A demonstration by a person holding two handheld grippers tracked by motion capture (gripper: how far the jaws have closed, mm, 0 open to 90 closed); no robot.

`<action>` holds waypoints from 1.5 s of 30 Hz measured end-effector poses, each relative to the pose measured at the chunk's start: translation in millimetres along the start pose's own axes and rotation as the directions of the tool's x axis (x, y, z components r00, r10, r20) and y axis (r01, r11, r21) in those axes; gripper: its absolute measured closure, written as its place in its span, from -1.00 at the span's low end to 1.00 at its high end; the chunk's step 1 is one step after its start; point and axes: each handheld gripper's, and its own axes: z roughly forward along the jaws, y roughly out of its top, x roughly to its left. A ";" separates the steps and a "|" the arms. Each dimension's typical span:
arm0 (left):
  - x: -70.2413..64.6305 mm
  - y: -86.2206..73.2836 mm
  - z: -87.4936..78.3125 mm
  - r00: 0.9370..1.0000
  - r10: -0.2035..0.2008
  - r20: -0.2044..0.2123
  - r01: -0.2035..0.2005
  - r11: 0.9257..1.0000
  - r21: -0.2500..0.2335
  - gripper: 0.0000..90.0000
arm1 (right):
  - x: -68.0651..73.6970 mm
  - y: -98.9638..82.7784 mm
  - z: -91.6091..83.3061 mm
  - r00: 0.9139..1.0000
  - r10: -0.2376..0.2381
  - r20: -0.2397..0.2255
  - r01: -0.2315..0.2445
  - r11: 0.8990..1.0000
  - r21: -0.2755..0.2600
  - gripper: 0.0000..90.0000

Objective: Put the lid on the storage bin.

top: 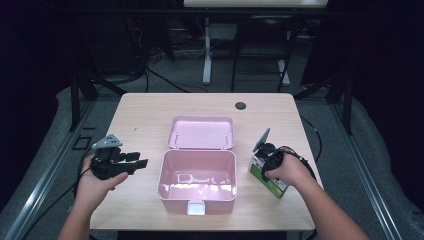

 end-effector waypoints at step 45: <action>0.0 0.0 0.3 1.000 0.006 0.005 -0.006 1.000 0.005 0.21 | 26.6 10.1 -73.4 0.992 -0.123 0.023 0.123 0.992 -0.025 0.42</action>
